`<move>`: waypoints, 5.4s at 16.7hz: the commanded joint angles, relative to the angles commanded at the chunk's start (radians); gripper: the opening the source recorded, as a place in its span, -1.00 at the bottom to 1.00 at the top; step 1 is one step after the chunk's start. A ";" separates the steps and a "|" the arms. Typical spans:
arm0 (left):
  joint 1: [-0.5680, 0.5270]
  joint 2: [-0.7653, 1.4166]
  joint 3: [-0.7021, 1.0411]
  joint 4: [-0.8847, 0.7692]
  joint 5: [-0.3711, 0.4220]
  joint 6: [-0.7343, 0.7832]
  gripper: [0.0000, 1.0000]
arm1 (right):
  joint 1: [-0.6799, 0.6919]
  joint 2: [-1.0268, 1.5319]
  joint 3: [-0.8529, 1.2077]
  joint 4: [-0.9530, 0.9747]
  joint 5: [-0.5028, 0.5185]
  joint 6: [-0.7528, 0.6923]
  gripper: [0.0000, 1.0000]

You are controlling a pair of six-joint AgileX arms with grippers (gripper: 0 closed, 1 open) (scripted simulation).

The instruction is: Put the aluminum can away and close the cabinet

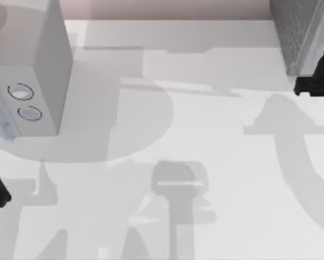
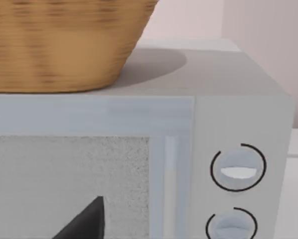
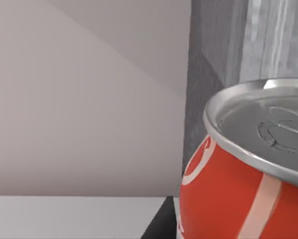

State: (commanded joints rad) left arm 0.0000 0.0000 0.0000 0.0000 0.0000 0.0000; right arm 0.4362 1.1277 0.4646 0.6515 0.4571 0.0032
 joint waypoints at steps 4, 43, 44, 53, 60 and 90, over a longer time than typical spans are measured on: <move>0.000 0.000 0.000 0.000 0.000 0.000 1.00 | -0.142 -0.364 -0.152 -0.211 -0.148 -0.003 -1.00; 0.000 0.000 0.000 0.000 0.000 0.000 1.00 | -0.345 -0.496 0.354 -0.852 -0.366 0.006 -1.00; 0.000 0.000 0.000 0.000 0.000 0.000 1.00 | -0.344 -0.461 0.398 -0.864 -0.358 0.006 -1.00; 0.000 0.000 0.000 0.000 0.000 0.000 1.00 | -0.292 -0.156 0.813 -0.957 -0.321 0.010 -1.00; 0.000 0.000 0.000 0.000 0.000 0.000 1.00 | -0.261 0.094 1.145 -1.037 -0.282 0.014 -1.00; 0.000 0.000 0.000 0.000 0.000 0.000 1.00 | -0.301 0.608 1.822 -1.213 -0.293 0.015 -1.00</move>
State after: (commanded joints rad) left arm 0.0000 0.0000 0.0000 0.0000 0.0000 0.0000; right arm 0.1353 1.7360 2.2861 -0.5618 0.1637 0.0183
